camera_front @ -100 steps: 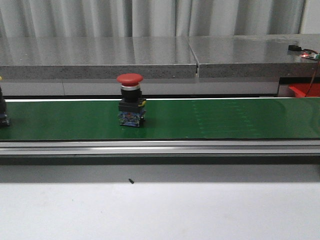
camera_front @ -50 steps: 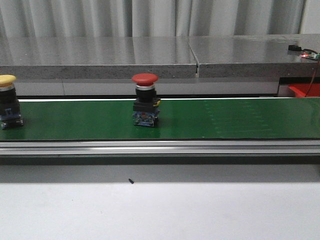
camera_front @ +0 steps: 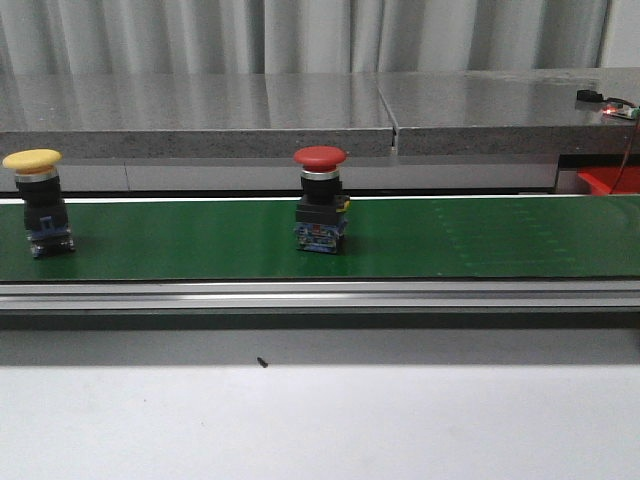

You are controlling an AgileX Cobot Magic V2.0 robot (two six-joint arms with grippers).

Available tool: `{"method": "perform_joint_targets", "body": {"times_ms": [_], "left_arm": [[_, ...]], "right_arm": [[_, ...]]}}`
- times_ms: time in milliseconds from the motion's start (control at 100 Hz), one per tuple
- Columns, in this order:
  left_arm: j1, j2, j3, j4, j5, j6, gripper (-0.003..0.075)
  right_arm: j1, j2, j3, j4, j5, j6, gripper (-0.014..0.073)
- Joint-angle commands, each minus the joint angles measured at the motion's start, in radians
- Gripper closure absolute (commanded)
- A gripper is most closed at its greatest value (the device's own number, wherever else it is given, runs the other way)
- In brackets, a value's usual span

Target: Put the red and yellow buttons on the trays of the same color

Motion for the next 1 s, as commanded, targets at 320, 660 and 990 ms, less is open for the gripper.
{"method": "perform_joint_targets", "body": {"times_ms": [320,660,990], "left_arm": [[-0.008,0.010,-0.025,-0.005,-0.070,-0.011,0.0739],[-0.008,0.010,-0.025,-0.005,-0.070,-0.011,0.0739],[-0.008,0.010,-0.025,-0.005,-0.070,-0.011,0.0739]], "right_arm": [[0.000,0.150,-0.045,0.031,-0.071,-0.002,0.0661],[0.111,0.451,-0.262,0.037,0.063,-0.020,0.0636],[0.224,0.729,-0.484,0.044,0.229,-0.026,0.0104]]}}
